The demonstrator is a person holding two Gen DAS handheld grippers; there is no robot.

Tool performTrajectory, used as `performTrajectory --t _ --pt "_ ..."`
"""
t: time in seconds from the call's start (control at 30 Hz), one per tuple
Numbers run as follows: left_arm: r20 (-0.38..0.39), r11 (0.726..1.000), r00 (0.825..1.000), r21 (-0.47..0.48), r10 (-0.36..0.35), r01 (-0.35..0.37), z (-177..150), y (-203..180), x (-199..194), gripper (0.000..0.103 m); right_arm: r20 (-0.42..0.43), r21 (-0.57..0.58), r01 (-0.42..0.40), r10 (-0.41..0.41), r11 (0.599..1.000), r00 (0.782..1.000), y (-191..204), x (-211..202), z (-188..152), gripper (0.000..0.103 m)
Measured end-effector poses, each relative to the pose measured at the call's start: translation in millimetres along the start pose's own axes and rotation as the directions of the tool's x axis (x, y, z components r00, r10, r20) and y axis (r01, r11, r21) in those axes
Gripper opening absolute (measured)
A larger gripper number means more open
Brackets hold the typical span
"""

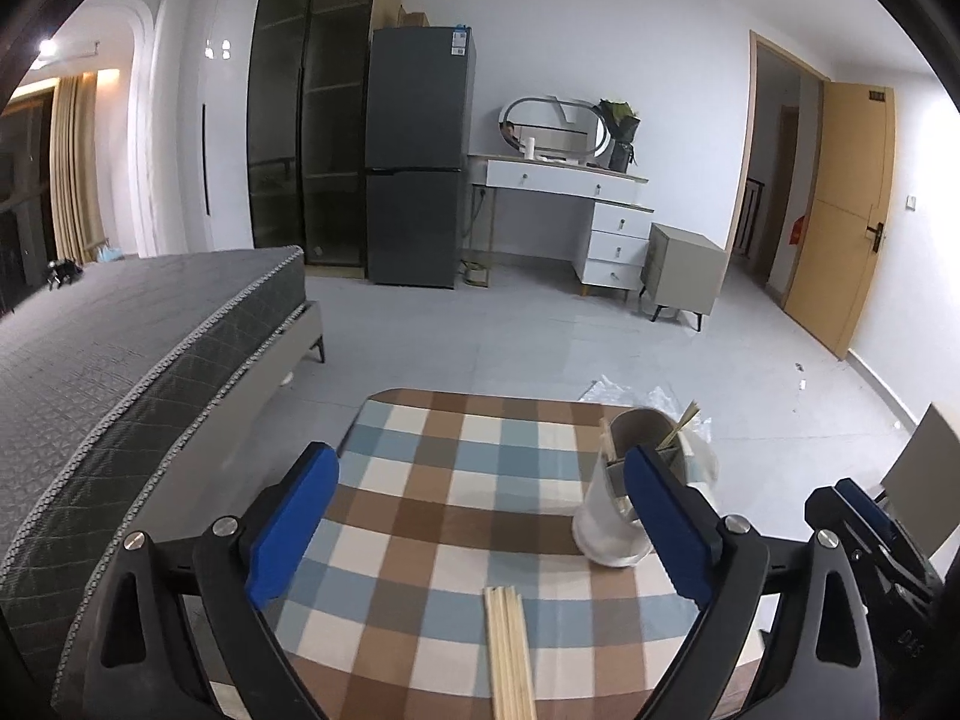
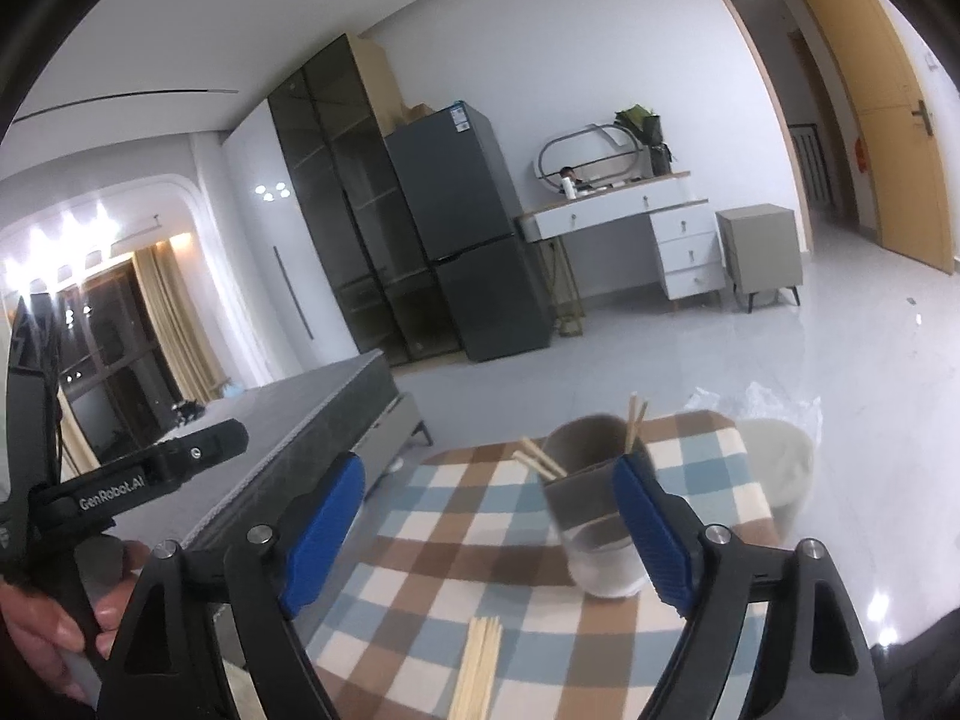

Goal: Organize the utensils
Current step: 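Open both tools to release the chopsticks into the holder, then withdraw both open tools from the holder toward the chopstick pile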

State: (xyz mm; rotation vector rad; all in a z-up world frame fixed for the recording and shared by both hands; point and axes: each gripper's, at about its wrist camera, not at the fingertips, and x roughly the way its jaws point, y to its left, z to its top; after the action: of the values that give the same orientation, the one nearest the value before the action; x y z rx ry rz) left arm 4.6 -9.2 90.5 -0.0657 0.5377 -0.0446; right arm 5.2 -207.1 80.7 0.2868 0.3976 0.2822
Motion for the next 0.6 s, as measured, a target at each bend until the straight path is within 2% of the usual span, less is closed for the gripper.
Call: performTrajectory --t 0.17,0.33,0.6 --pt "0.000 1.000 1.000 0.004 0.001 -0.001 -18 7 5 0.099 -0.029 -0.015 -0.005 0.004 1.000 1.000 11 -1 -25 0.088" --pt "-0.010 1.000 1.000 -0.010 0.004 -0.005 -35 16 10 0.099 -0.069 -0.053 -0.014 0.011 0.999 0.998 20 9 -45 0.092" --pt "-0.067 0.999 0.998 -0.041 0.020 -0.022 -60 31 38 0.099 -0.139 -0.063 -0.009 0.000 0.998 0.990 19 29 -71 0.092"
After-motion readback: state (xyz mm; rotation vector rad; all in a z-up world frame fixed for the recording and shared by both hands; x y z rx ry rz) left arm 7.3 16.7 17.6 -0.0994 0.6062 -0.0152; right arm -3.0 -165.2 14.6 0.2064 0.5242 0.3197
